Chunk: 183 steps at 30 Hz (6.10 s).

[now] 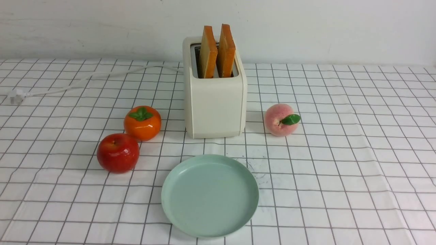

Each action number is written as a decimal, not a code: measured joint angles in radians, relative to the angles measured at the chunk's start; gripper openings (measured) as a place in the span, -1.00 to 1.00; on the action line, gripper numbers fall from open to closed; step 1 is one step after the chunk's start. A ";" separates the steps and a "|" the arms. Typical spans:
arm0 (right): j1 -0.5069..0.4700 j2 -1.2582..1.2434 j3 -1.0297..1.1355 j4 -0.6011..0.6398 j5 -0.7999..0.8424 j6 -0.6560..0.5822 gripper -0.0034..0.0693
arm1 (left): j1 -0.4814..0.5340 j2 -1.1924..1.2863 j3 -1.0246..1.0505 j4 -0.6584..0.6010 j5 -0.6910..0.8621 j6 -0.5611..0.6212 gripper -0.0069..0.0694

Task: Take toasted bread from bread machine on white checkered table place on plate.
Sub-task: 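Reach for a toast slice standing in the toaster with the left gripper, then place the slice of bread on the plate with the left gripper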

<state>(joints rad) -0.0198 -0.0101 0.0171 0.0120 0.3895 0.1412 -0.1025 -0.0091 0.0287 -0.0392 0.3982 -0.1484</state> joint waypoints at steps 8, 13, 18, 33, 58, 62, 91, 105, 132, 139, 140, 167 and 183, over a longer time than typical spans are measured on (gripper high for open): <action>0.000 0.000 0.000 0.000 0.000 0.000 -0.25 | 0.000 0.000 0.000 0.000 0.000 0.000 -0.20; 0.000 0.000 0.000 0.000 0.000 0.000 -0.25 | 0.000 0.000 0.000 0.000 0.000 0.000 -0.20; 0.000 0.000 0.000 0.000 0.000 0.000 -0.25 | 0.000 0.000 0.000 0.024 -0.004 0.000 -0.20; 0.000 0.000 0.000 0.000 0.000 0.000 -0.25 | 0.000 0.000 0.001 -0.463 -0.533 -0.312 -0.20; 0.000 0.000 0.000 0.000 0.000 0.000 -0.25 | -0.029 1.142 -0.992 -0.250 0.511 -0.007 -0.85; 0.000 0.000 0.000 0.000 0.000 0.000 -0.25 | -0.174 1.309 -1.160 -0.137 0.562 -0.049 -0.85; 0.000 0.000 0.000 0.000 0.000 0.000 -0.25 | -0.368 2.148 -2.233 0.236 0.360 -0.290 0.33; 0.000 0.000 0.000 0.000 0.000 0.000 -0.25 | -0.368 2.214 -2.236 0.338 0.255 -0.401 0.27; 0.000 0.000 0.000 0.000 0.000 0.000 -0.25 | -0.370 2.094 -2.250 0.429 0.266 -0.404 -0.63; 0.000 0.000 0.000 0.000 0.000 0.000 -0.25 | -0.370 1.880 -2.256 0.381 0.354 -0.388 -0.63; 0.000 0.000 0.000 0.000 0.000 0.000 -0.25 | -0.370 1.827 -2.254 0.328 0.419 -0.358 -0.63; 0.000 0.000 0.000 0.000 0.000 0.000 -0.25 | -0.370 1.455 -0.907 -1.404 -0.045 1.070 -0.63; 0.000 0.000 0.000 0.000 0.000 0.000 -0.25 | -0.108 1.523 -0.907 -1.354 0.347 1.054 -0.63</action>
<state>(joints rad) -0.0198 -0.0101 0.0171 0.0120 0.3895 0.1412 -0.2108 1.5137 -0.8780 -1.3933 0.7454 0.9059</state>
